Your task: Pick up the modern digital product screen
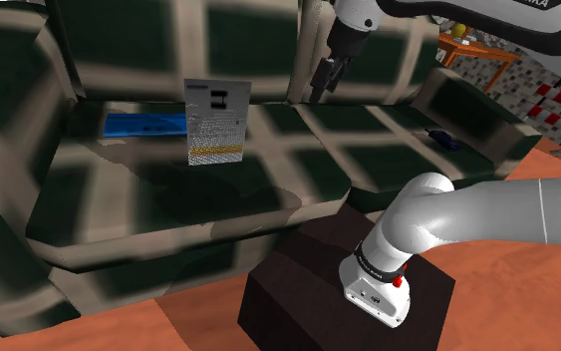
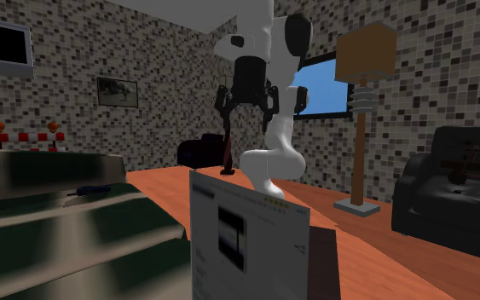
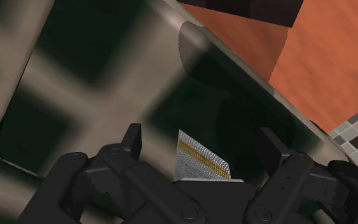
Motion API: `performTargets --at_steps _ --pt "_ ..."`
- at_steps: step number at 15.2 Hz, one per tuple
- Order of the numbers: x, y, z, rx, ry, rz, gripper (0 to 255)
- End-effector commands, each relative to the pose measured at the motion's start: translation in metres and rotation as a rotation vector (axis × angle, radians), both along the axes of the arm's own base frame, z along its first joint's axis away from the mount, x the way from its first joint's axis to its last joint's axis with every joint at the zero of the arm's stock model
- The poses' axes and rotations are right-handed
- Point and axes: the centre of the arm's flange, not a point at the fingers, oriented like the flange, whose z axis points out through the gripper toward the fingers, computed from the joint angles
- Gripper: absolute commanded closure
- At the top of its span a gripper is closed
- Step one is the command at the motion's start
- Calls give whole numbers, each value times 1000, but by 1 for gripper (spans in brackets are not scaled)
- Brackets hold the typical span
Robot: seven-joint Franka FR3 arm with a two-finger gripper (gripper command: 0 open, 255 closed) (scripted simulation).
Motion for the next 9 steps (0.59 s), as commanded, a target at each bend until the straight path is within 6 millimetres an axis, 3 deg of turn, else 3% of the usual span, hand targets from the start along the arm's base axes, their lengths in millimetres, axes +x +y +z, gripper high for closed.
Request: performTargets --at_steps 1,9 --pt "0 0 0 0 0 0 0" --pt "105 -31 -7 4 25 414 0"
